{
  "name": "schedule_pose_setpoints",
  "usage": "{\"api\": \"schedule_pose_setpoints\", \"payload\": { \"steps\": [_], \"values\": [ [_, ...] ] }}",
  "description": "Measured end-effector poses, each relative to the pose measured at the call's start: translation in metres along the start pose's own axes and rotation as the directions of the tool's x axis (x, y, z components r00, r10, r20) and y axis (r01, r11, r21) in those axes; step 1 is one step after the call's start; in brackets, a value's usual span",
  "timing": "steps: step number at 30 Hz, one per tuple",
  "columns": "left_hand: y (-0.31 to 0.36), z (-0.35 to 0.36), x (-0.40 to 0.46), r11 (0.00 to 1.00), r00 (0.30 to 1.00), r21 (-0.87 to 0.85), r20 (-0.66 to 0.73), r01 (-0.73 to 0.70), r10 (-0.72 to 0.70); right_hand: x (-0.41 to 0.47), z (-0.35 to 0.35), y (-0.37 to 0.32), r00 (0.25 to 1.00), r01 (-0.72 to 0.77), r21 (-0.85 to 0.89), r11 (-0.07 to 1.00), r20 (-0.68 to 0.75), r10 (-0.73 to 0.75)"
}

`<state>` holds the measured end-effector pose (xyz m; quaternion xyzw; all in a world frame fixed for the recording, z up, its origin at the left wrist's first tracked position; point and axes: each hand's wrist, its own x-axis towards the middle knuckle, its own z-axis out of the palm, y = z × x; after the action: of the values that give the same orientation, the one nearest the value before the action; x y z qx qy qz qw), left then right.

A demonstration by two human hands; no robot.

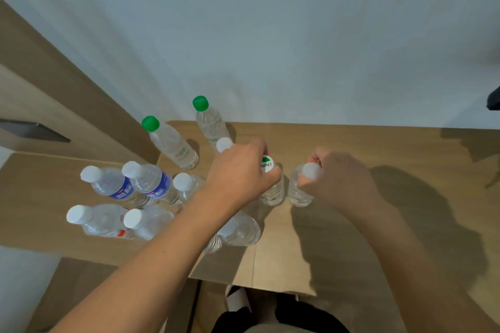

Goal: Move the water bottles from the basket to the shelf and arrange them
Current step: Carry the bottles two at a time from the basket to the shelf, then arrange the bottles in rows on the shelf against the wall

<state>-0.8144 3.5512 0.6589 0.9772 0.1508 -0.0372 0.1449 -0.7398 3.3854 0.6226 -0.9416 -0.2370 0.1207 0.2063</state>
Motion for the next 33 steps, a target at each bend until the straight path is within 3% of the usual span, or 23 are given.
{"api": "schedule_pose_setpoints", "payload": {
  "steps": [8,16,21,23,26,29,33],
  "values": [
    [-0.010,0.019,0.011,0.995,0.994,0.098,0.107,-0.006,-0.005,0.008,0.002,-0.008,0.999,-0.028,-0.002,1.000,0.033,0.028],
    [-0.017,0.010,0.011,0.996,0.985,0.086,0.170,-0.006,-0.009,0.008,-0.009,-0.014,0.985,-0.065,-0.164,0.984,0.147,0.090],
    [-0.052,-0.035,-0.023,0.999,1.000,-0.031,-0.008,0.012,-0.012,0.009,-0.014,-0.029,0.955,-0.090,-0.349,0.933,0.237,0.181],
    [-0.080,-0.057,-0.043,0.998,0.995,-0.031,-0.082,0.052,-0.054,0.011,-0.018,-0.040,0.979,-0.057,-0.400,0.915,0.157,0.130],
    [-0.129,-0.081,-0.065,0.985,0.976,0.016,-0.139,0.171,-0.167,0.013,-0.025,-0.076,0.994,0.084,-0.237,0.968,0.093,-0.063],
    [-0.178,-0.097,-0.077,0.961,0.953,0.038,-0.141,0.274,-0.266,0.011,-0.021,-0.125,0.959,0.284,-0.125,0.951,0.050,-0.279],
    [-0.215,-0.100,-0.074,0.957,0.948,0.032,-0.153,0.287,-0.279,0.011,-0.006,-0.179,0.916,0.370,-0.012,0.929,0.169,-0.363]
  ]
}}
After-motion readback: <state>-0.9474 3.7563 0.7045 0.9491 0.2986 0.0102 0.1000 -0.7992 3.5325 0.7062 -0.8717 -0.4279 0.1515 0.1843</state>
